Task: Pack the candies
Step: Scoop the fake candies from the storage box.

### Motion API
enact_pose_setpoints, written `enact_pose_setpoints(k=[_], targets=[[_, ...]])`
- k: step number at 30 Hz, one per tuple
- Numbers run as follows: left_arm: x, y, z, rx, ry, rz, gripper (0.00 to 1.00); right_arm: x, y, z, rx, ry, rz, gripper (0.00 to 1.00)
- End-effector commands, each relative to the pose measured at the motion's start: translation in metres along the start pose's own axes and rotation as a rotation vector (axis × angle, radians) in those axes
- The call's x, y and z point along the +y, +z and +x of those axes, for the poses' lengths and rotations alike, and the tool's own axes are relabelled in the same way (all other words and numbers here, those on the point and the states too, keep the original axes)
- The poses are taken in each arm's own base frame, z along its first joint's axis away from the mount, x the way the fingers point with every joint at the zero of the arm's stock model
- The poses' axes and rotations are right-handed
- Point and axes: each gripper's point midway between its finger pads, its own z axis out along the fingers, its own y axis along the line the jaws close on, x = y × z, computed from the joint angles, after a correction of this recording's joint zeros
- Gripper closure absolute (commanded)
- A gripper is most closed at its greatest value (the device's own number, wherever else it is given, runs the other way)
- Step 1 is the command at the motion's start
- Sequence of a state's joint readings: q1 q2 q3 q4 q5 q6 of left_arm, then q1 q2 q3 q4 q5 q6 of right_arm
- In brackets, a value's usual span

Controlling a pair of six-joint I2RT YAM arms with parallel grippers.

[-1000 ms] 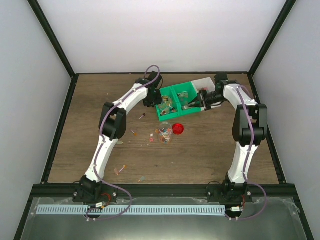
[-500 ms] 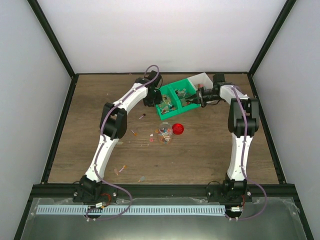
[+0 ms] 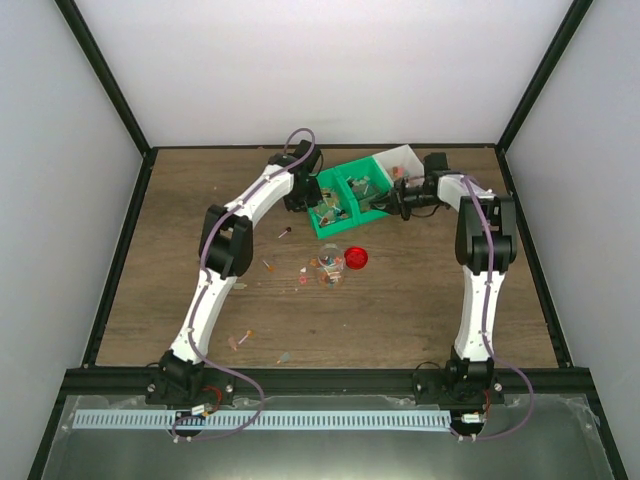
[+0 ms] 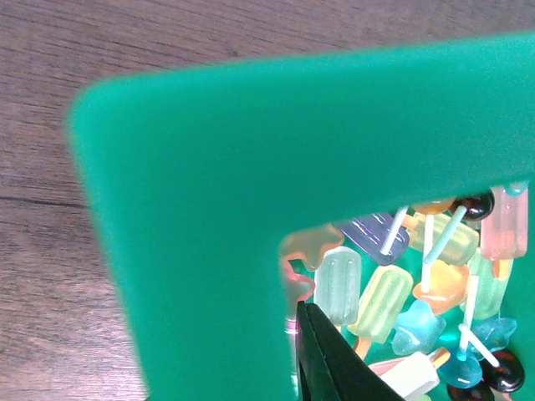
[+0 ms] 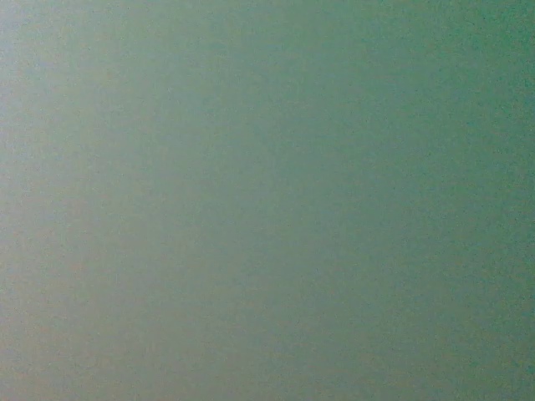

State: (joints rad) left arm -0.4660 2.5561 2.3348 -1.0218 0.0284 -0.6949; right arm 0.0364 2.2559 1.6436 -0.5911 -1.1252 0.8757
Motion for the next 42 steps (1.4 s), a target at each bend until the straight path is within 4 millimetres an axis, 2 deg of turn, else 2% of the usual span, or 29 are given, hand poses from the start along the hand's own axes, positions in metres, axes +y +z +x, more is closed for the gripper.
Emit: enact_pose_setpoints(k=[1,6,10,14,17,18,21,22,26,27,32,35,38,42], targets=[[0.006,0.032,0.03,0.094,0.064,-0.035,0.91,-0.056,-0.01,0.033,-0.041,0.296,0.279,0.99],[0.004,0.034,0.029,0.093,0.031,-0.025,0.96,-0.048,-0.028,0.066,-0.052,0.389,0.306,0.99],[0.006,0.037,0.032,0.104,0.03,-0.029,0.96,-0.06,-0.032,0.079,-0.045,0.48,0.366,0.99],[0.006,0.038,0.034,0.112,0.042,-0.026,0.96,-0.084,-0.022,0.073,-0.001,0.535,0.398,0.99],[0.004,0.041,0.038,0.133,0.068,-0.016,0.96,-0.098,-0.01,0.056,0.004,0.564,0.4,0.99],[0.004,0.043,0.041,0.143,0.075,-0.014,0.96,-0.096,-0.004,0.047,0.01,0.561,0.362,0.99],[0.005,0.047,0.048,0.163,0.102,-0.019,0.96,-0.084,0.018,0.007,0.009,0.439,0.213,0.99],[0.004,0.048,0.049,0.167,0.11,-0.018,0.96,-0.086,0.023,-0.002,0.011,0.422,0.201,0.99],[-0.002,0.045,0.049,0.167,0.135,0.002,0.96,-0.094,0.035,-0.029,0.01,0.342,0.198,0.99],[-0.002,0.044,0.049,0.165,0.139,0.002,0.96,-0.088,0.037,-0.032,0.015,0.29,0.155,0.99],[-0.003,0.042,0.049,0.168,0.142,0.006,0.96,-0.038,0.033,-0.035,0.011,-0.029,-0.042,0.99],[-0.003,0.041,0.048,0.166,0.135,0.011,0.96,-0.023,0.03,-0.028,0.045,-0.168,-0.108,0.99],[-0.005,0.041,0.048,0.172,0.11,0.029,0.96,-0.016,0.028,-0.023,0.044,-0.299,-0.128,0.99],[-0.007,0.04,0.046,0.17,0.087,0.038,0.96,-0.019,0.026,-0.023,0.01,-0.386,-0.092,0.99]])
